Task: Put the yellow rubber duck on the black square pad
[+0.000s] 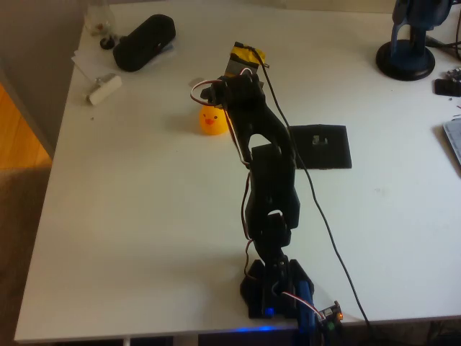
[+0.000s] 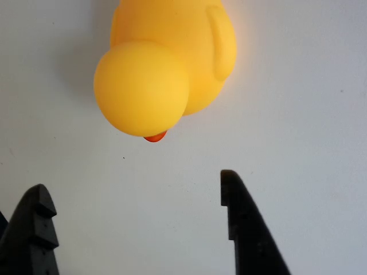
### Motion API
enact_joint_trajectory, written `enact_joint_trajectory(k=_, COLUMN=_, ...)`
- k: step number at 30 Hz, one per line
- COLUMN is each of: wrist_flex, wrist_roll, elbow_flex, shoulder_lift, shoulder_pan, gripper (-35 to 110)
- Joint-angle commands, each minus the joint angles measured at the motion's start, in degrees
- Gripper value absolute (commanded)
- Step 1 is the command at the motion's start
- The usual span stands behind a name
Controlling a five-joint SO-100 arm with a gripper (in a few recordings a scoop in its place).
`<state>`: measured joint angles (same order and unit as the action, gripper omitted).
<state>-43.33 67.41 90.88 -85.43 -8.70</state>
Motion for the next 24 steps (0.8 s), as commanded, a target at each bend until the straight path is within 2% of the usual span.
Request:
enact_joint_trajectory(k=1, wrist_flex=0.0, wrist_roll=1.0, elbow_flex=-3.3, shoulder_lift=-1.8, shoulder_pan=0.0, gripper=34)
enact_joint_trajectory(k=15, wrist_flex=0.4, wrist_roll=1.1, elbow_flex=-3.6, shoulder_lift=2.6, shoulder_pan=0.6, gripper=34)
enact_joint_trajectory(k=24, wrist_flex=-0.4, wrist_roll=0.8, elbow_flex=-14.4, shoulder_lift=10.8, shoulder_pan=0.6, gripper=34)
